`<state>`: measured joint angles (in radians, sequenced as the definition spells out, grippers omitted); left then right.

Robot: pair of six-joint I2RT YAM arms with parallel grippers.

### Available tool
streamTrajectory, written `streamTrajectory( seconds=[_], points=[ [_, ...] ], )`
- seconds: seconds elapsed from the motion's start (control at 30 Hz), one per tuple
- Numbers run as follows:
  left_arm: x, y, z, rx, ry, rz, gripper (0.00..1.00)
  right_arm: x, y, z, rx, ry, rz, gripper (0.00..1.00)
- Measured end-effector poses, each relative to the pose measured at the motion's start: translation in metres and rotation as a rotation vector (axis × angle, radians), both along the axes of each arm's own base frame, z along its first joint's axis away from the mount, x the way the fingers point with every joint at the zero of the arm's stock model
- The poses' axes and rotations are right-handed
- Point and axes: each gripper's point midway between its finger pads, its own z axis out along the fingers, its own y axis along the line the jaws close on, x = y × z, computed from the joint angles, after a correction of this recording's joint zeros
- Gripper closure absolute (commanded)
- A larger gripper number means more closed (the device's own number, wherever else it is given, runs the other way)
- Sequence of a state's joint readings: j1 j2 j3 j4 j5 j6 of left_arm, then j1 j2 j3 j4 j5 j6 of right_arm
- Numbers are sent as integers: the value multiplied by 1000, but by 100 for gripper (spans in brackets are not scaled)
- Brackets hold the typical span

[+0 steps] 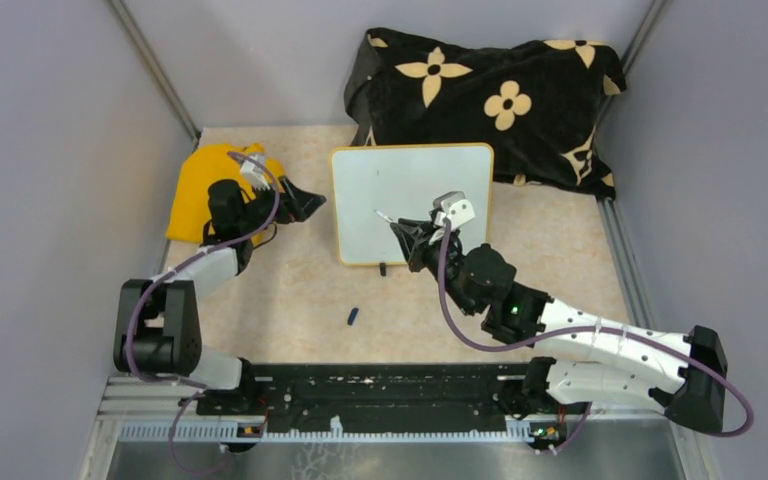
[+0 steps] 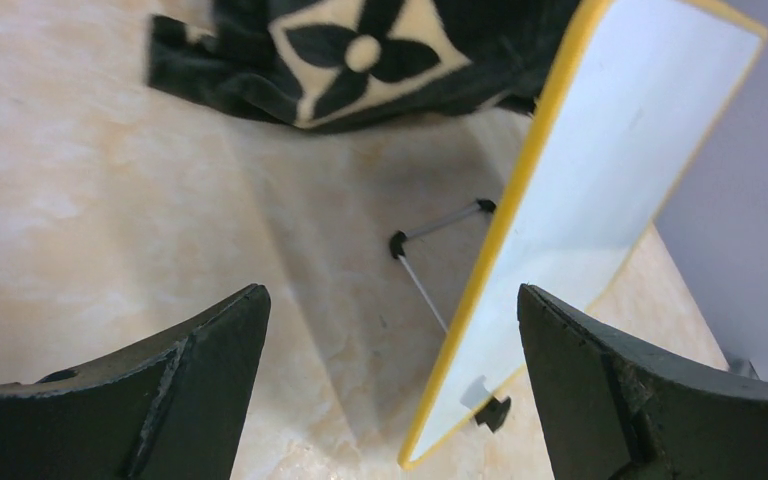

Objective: Write a sentence on the whiteboard

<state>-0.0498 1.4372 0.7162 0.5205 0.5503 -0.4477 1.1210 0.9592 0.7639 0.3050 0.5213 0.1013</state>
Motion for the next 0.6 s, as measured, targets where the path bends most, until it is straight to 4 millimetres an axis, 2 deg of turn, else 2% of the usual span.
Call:
streamTrajectory(
  seconds=[0.2,0.37,0.5,0.6],
  points=[
    [-23,-25,-19,-49,-20,-201,2,0,-1,-4,-16,7,0,100],
    [-40,-42,-35,-109,-24,-356,13,-1,-2,-5,-21,8,0,100],
    [-44,-49,-42,-142,-33,-425,22,-1,-2,-5,-22,8,0,100],
    [-47,-54,-50,-161,-25,-460,26,-1,-2,-8,-23,9,0,100]
  ],
)
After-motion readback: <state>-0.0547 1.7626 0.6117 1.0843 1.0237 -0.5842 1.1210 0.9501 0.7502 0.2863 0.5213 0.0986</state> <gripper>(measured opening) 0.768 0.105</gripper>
